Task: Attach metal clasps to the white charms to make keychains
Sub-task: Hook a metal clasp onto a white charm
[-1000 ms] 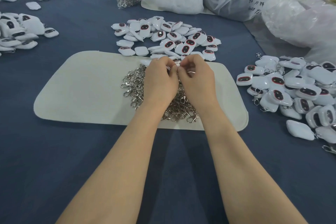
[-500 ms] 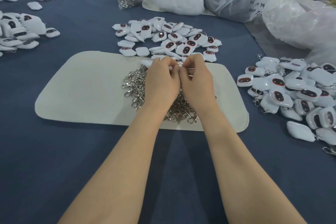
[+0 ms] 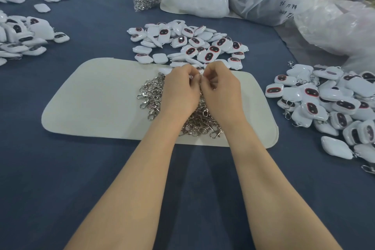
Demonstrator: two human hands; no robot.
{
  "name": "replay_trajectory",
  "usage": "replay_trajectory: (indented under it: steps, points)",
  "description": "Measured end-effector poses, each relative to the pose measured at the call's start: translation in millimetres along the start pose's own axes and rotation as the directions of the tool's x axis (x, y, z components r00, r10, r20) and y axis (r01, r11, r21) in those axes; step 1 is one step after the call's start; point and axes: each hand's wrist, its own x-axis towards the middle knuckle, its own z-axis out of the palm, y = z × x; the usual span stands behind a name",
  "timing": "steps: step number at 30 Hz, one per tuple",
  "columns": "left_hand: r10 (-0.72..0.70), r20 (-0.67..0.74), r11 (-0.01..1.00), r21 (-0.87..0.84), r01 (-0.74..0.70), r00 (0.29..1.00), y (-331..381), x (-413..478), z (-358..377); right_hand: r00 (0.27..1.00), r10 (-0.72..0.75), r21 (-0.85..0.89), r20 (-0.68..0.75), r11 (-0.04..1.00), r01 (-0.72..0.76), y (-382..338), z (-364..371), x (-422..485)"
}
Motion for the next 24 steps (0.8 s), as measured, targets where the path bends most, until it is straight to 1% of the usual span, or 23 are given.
replay_trajectory:
  steps: [3,6,10,12,14,15,17,19,24]
  points:
    - [0.003,0.02,1.0,0.0,-0.003,1.0,-1.0,0.9,-1.0,0.999,-0.037,-0.024,0.02,0.999,0.037,1.4,-2.3,0.7]
    - [-0.003,0.047,1.0,-0.007,0.003,0.999,-2.1,1.0,0.1,0.999,-0.035,-0.016,0.035,0.999,0.035,3.0,-4.7,0.8]
    - [-0.021,0.105,1.0,-0.017,0.022,0.994,-4.8,1.4,3.1,0.999,0.046,0.021,0.022,0.999,-0.046,4.7,-6.2,0.3]
    - [-0.032,0.126,0.999,-0.036,0.037,0.991,-5.3,0.8,2.9,0.997,0.08,0.024,-0.011,0.996,-0.08,5.0,-6.6,0.6]
    - [-0.023,0.113,0.994,-0.103,0.035,0.993,-3.3,-1.0,1.7,0.993,0.109,0.018,-0.044,0.994,-0.108,5.7,-6.8,1.4]
    - [-0.029,0.112,0.984,-0.171,0.048,0.993,-1.8,-1.8,0.7,0.991,0.122,0.013,-0.057,0.993,-0.121,6.2,-7.1,1.7]
    - [-0.074,0.134,0.938,-0.326,0.114,0.988,1.5,-2.7,-1.2,0.987,0.14,0.008,-0.08,0.99,-0.14,7.3,-7.7,2.1]
    - [-0.111,0.164,0.903,-0.395,0.169,0.98,3.4,-2.5,-2.5,0.983,0.155,0.008,-0.094,0.988,-0.155,8.3,-8.6,2.6]
    - [-0.115,0.258,0.922,-0.332,0.2,0.959,2.0,0.2,-2.1,0.978,0.183,0.012,-0.101,0.983,-0.182,8.5,-9.5,3.4]
